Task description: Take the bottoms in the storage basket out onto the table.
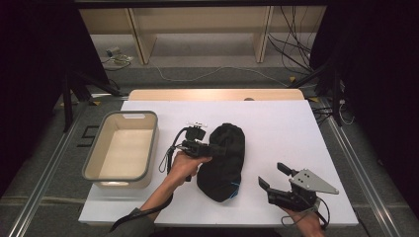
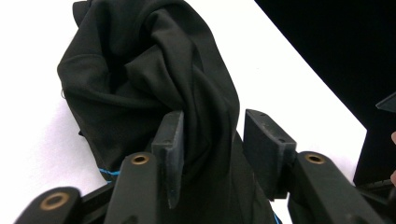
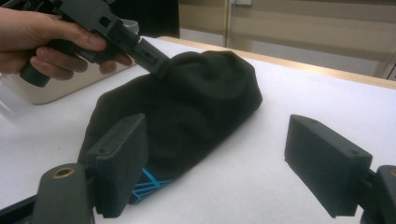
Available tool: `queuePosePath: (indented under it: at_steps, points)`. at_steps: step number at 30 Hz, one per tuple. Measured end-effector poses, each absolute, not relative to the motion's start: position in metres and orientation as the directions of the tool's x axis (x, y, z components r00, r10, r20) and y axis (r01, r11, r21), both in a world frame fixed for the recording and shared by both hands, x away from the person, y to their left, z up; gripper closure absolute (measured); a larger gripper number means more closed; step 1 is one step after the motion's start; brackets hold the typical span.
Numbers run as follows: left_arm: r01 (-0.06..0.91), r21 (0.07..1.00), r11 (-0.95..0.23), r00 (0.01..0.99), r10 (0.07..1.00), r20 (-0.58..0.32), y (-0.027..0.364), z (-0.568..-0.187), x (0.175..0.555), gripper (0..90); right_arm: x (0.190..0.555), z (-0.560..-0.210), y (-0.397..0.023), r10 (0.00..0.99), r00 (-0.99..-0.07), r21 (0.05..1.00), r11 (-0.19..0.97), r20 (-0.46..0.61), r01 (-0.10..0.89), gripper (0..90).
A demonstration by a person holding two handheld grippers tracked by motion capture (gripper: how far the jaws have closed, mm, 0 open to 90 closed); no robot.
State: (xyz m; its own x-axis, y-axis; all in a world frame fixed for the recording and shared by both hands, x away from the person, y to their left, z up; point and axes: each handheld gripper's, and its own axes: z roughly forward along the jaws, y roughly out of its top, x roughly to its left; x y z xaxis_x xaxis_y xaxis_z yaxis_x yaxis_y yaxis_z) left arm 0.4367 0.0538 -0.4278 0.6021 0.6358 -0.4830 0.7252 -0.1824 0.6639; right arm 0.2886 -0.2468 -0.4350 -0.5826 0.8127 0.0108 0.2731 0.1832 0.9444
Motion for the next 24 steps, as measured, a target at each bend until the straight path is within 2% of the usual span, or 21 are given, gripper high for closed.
queuePosePath:
  at_steps: [1, 3, 4, 6, 7, 13, 24]
  points:
    - [0.727, 0.661, -0.186, 0.603, 0.634, -0.485, 0.0539, -0.4269, 0.4364, 56.0, 0.2887, -0.435, -0.2468, 0.813, -0.582, 0.944, 0.182, 0.012, 0.274, 22.2]
    - [0.731, 0.655, -0.189, 0.6, 0.636, -0.486, 0.0534, -0.4265, 0.4361, 50.5, 0.2886, -0.435, -0.2467, 0.813, -0.582, 0.944, 0.182, 0.013, 0.275, 22.2]
    - [0.735, 0.648, -0.198, 0.599, 0.638, -0.484, 0.0531, -0.4264, 0.4358, 43.9, 0.2885, -0.435, -0.2466, 0.813, -0.583, 0.944, 0.184, 0.012, 0.276, 22.2]
    - [0.74, 0.64, -0.208, 0.597, 0.64, -0.483, 0.0528, -0.4267, 0.4355, 41.8, 0.2885, -0.435, -0.2465, 0.813, -0.583, 0.944, 0.183, 0.013, 0.276, 22.2]
    - [0.744, 0.636, -0.205, 0.591, 0.645, -0.484, 0.0529, -0.4273, 0.4354, 36.6, 0.2886, -0.435, -0.2466, 0.812, -0.583, 0.944, 0.183, 0.012, 0.276, 22.2]
    - [0.756, 0.625, -0.195, 0.581, 0.641, -0.502, 0.0593, -0.4292, 0.437, 26.9, 0.2884, -0.435, -0.2466, 0.813, -0.582, 0.944, 0.181, 0.014, 0.276, 22.2]
    - [0.754, 0.62, -0.215, 0.599, 0.611, -0.517, 0.0611, -0.4329, 0.4356, 22.0, 0.2886, -0.4355, -0.2458, 0.812, -0.584, 0.944, 0.185, 0.01, 0.273, 22.2]
